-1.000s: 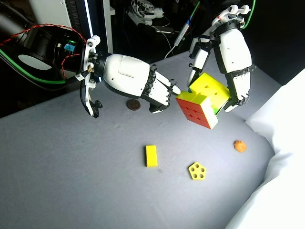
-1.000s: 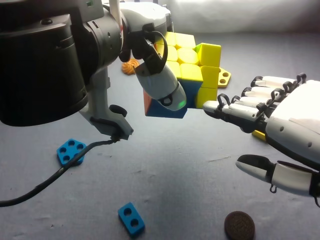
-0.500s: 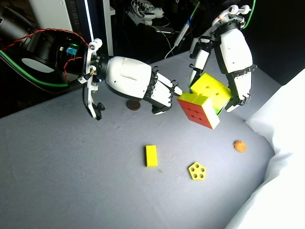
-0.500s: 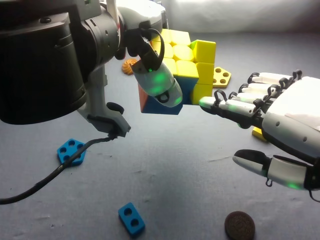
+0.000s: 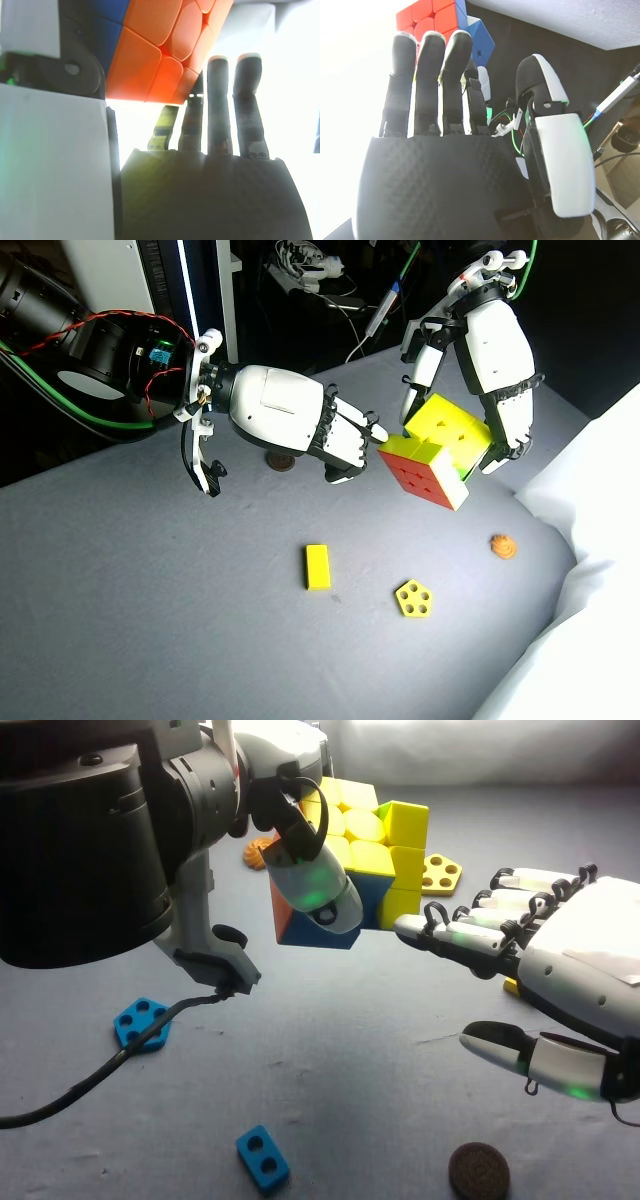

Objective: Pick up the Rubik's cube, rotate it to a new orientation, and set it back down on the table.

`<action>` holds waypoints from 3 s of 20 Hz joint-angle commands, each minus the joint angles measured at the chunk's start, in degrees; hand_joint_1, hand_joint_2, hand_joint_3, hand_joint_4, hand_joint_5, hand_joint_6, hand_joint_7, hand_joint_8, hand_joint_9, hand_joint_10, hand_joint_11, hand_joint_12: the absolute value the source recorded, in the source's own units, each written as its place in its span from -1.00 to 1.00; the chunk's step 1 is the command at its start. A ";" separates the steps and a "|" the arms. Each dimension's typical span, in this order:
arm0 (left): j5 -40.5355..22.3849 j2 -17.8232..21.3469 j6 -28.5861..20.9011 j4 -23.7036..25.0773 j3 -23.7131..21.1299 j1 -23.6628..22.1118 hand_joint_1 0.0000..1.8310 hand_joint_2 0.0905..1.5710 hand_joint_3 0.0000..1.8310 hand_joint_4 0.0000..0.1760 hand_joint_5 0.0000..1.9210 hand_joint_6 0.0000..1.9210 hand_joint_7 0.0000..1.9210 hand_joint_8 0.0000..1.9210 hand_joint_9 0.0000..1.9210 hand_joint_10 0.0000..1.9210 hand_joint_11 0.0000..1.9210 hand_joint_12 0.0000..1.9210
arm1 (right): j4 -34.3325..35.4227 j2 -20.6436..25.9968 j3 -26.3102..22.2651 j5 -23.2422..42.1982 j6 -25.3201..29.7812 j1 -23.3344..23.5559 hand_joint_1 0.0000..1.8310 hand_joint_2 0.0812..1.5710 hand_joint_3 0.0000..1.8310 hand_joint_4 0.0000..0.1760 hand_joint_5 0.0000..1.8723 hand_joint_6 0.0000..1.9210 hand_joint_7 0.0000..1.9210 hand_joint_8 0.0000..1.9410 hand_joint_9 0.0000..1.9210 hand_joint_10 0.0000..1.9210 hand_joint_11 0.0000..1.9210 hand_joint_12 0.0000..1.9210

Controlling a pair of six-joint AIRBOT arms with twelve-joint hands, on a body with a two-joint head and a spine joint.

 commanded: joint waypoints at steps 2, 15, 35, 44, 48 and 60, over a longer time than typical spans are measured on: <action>2.80 0.05 -1.17 3.43 0.00 -1.60 -0.01 0.81 -1.00 -1.00 -0.55 0.88 -0.93 1.00 -0.81 1.00 -0.71 1.00 | -0.50 -0.17 0.28 5.94 -0.55 0.76 -0.38 0.65 -1.00 -1.00 -0.69 -0.99 -0.54 0.52 -0.61 0.85 -0.72 1.00; 2.69 0.04 -2.29 2.31 -0.02 -1.88 -0.02 0.82 -0.99 -1.00 -0.57 0.90 -0.91 1.00 -0.81 1.00 -0.73 1.00 | 0.88 -2.15 2.06 6.10 -2.37 1.10 -0.38 0.66 -1.00 -1.00 -0.71 -0.99 -0.55 0.52 -0.62 0.85 -0.72 1.00; 2.38 -0.17 -2.59 2.30 0.04 -2.19 0.01 0.89 -1.00 -0.67 -0.63 0.99 -0.59 0.99 -0.80 1.00 -0.73 1.00 | 4.06 -4.20 4.02 4.75 -4.60 1.61 -0.38 0.67 -1.00 -1.00 -0.72 -1.00 -0.57 0.53 -0.64 0.88 -0.75 1.00; 2.33 -0.15 -2.82 2.24 -0.10 -2.19 -0.01 0.84 -1.00 -1.00 -0.56 0.91 -0.82 0.99 -0.81 1.00 -0.72 1.00 | 4.11 -2.06 3.78 6.49 -3.79 1.25 -0.37 0.66 -1.00 -1.00 -0.71 -1.00 -0.55 0.49 -0.61 0.84 -0.71 1.00; 2.13 -0.15 -3.22 2.08 -0.09 -2.19 0.02 0.81 -1.00 -1.00 -0.53 0.85 -0.80 0.99 -0.77 1.00 -0.68 1.00 | 4.11 0.45 3.71 10.10 -3.75 1.60 -0.41 0.68 -1.00 -1.00 -0.70 -0.99 -0.53 0.47 -0.61 0.81 -0.74 1.00; 2.03 -0.17 -6.94 3.24 -0.21 -0.50 0.10 0.79 -1.00 -1.00 -0.66 0.82 -0.61 0.99 -0.78 1.00 -0.65 1.00 | -0.62 2.32 3.70 18.61 -1.97 3.85 -0.33 0.65 -1.00 -1.00 -0.67 -0.98 -0.53 0.46 -0.63 0.82 -0.75 1.00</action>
